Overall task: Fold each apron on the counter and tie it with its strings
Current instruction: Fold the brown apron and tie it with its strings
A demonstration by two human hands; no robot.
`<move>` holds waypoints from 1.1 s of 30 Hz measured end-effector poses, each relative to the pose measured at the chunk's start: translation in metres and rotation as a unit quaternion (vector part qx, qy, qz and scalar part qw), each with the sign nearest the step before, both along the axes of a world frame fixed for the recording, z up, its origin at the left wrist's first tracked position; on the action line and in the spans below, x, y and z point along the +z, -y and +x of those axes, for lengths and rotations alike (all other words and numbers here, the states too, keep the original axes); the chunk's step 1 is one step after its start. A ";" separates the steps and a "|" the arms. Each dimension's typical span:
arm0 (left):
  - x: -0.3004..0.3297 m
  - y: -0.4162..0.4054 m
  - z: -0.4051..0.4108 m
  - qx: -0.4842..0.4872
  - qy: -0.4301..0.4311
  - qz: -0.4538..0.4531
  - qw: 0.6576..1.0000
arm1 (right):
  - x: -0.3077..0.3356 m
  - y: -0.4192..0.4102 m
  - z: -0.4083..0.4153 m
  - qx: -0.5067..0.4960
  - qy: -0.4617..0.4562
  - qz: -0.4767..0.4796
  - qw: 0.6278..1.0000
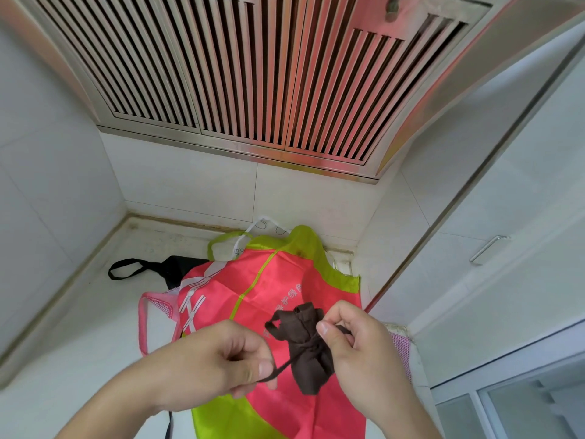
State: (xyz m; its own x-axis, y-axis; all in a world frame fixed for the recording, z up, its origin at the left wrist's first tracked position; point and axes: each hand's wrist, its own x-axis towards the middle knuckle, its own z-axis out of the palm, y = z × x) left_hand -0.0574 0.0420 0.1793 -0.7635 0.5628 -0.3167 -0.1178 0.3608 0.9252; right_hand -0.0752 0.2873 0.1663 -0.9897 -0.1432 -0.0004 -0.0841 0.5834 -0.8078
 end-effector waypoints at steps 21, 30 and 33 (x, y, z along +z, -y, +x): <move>0.009 -0.020 0.010 0.060 -0.235 0.116 0.963 | 0.003 0.020 0.010 0.031 0.028 0.005 0.999; -0.006 -0.032 0.006 0.226 -0.218 0.002 0.949 | 0.008 0.026 0.015 0.054 0.030 -0.002 0.998; -0.011 -0.030 0.004 0.210 -0.212 -0.061 0.952 | 0.011 0.024 0.014 0.068 0.048 -0.034 0.996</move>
